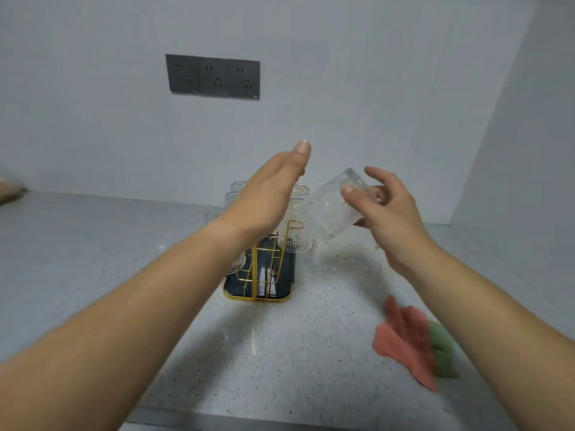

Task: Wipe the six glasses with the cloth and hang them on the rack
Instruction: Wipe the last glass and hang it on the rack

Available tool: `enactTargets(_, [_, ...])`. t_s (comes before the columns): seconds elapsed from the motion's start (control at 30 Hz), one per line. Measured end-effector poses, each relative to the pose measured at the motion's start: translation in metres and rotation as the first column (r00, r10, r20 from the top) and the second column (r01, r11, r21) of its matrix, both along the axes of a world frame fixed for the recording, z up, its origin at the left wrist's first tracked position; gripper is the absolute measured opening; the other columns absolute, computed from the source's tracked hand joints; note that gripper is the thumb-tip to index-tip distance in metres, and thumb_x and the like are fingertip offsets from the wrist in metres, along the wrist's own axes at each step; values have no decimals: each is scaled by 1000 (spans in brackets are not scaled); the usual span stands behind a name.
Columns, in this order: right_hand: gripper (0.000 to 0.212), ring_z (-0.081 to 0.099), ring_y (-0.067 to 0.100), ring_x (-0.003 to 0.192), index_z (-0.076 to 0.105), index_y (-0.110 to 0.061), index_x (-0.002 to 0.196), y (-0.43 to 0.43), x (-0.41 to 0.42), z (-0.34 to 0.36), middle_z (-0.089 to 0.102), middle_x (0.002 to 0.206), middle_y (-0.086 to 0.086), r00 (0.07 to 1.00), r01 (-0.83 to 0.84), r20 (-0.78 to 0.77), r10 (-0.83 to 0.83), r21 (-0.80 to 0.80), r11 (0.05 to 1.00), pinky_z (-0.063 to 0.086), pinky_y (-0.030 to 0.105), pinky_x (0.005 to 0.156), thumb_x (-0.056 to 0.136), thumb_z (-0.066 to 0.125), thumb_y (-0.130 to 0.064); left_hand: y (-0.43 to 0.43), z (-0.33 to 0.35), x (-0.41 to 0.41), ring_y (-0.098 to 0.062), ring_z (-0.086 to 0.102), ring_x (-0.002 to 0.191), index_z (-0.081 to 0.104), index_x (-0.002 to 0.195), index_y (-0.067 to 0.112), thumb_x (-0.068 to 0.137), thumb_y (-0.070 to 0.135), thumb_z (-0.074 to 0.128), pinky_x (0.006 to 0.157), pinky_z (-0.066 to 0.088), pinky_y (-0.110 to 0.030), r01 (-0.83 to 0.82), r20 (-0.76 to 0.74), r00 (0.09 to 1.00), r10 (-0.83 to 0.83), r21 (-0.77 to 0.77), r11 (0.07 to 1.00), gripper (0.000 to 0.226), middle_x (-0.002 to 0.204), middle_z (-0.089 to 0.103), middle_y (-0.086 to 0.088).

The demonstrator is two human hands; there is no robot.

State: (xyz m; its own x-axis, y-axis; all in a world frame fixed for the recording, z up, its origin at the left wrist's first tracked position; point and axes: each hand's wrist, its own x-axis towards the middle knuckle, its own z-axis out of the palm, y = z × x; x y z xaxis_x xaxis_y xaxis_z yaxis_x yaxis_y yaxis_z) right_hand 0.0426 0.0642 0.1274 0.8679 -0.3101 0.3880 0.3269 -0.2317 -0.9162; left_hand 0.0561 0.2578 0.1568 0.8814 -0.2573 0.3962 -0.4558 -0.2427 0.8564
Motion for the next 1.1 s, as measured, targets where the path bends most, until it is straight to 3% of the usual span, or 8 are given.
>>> enactTargets(0.17, [77,63,6,89,47,-25,145,12,14,4,60,109,-1,1000,11,26,-5,-230,973,48,18,77,79,86,-35,-2,-8,12,-15,60,127,59,134,19,105,65,24,121,38,-39,2,-177,984,-26,-137,991,64,133,66,-2])
enactTargets(0.6, [93,66,15,109,42,-23,147,30,40,-9,62,126,-3,998,-58,-27,51,-409,911,55,39,100,71,91,-39,2,-35,7,-12,26,157,31,163,30,94,79,21,131,15,-48,65,-294,950,-108,-151,986,85,170,32,6])
enactTargets(0.67, [93,66,16,110,43,-22,147,34,43,-14,62,129,-1,997,-70,-39,59,-419,905,55,41,101,70,92,-39,1,-43,10,1,30,149,46,146,49,101,71,19,128,14,-35,61,-283,952,-114,-189,980,56,152,49,25])
enactTargets(0.7, [93,66,16,109,44,-22,146,35,45,-17,62,129,-1,997,-75,-43,63,-422,903,55,41,101,69,92,-39,-1,-44,7,11,35,137,51,124,59,105,66,19,122,16,-26,60,-291,950,-115,-191,980,38,127,57,39])
enactTargets(0.77, [94,67,15,108,45,-22,145,38,48,-23,63,130,0,996,-86,-51,71,-418,904,57,41,99,67,93,-39,-4,-48,2,30,40,113,50,106,61,107,62,18,112,18,-18,75,-281,951,-129,-197,977,32,101,57,53])
enactTargets(0.87, [95,65,11,109,45,-22,146,39,49,-31,63,132,-2,993,-112,-72,90,-407,907,55,27,95,66,94,-37,-3,-65,14,11,22,148,30,159,44,101,74,19,126,12,-31,58,-310,942,-129,-227,972,66,164,32,26])
enactTargets(0.93, [95,65,9,108,46,-21,146,39,50,-36,63,133,-2,991,-125,-89,97,-409,904,53,22,92,66,95,-35,-4,-70,15,-3,13,158,23,163,41,94,84,20,131,7,-42,57,-338,931,-138,-237,970,81,171,21,15])
enactTargets(1.1, [95,68,13,110,50,-18,144,39,53,-45,66,131,-1,988,-138,-122,98,-390,910,55,37,102,63,97,-33,-6,-75,12,-3,16,157,27,162,43,86,90,23,131,8,-45,36,-373,917,-143,-279,960,89,170,23,16])
